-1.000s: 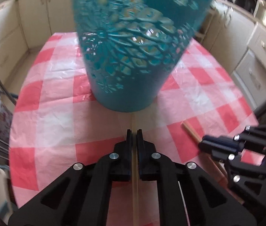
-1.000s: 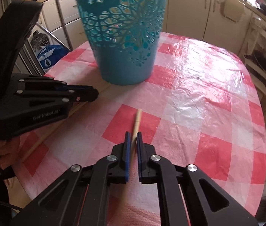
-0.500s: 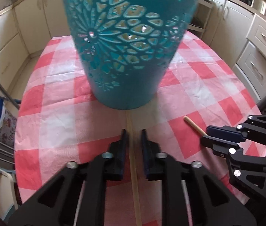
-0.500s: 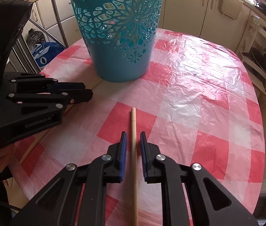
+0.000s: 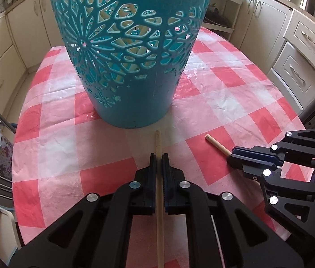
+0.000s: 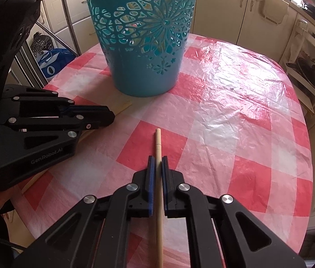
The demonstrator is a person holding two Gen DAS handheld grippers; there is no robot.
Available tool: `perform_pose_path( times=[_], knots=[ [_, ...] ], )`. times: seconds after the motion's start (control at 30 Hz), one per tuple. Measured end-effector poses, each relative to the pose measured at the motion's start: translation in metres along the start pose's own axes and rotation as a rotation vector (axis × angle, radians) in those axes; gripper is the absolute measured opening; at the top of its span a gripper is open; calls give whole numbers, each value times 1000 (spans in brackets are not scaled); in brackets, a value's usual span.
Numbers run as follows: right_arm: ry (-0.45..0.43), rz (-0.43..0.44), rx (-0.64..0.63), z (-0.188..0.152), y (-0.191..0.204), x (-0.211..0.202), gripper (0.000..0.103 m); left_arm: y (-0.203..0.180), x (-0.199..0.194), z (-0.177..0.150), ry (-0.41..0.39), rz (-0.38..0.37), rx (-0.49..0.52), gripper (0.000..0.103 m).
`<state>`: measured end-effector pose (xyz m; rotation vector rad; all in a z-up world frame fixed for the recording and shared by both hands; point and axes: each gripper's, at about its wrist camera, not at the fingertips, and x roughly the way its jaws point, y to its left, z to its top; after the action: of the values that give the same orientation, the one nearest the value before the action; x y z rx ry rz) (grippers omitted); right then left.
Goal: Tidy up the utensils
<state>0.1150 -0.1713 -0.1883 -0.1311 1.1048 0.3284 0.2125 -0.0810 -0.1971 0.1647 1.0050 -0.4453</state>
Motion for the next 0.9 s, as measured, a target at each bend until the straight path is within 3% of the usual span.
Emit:
perform_pose_path(
  times=[0.63,0.77,0.83,0.9],
  knots=[
    [-6,3,2,0,0,0,7,-11,2,-1,-6,27,81,6],
    [-2,24,37,0,-7,0,6,-12,-12,6,7,-122,92,5],
    [-2,46,80,0,-15,-2,6,-9,-44,20,-77,-243,92,5],
    [-4,62,119,0,-23,-3,6,-4,-97,38,-256,-338,113,5]
  ],
)
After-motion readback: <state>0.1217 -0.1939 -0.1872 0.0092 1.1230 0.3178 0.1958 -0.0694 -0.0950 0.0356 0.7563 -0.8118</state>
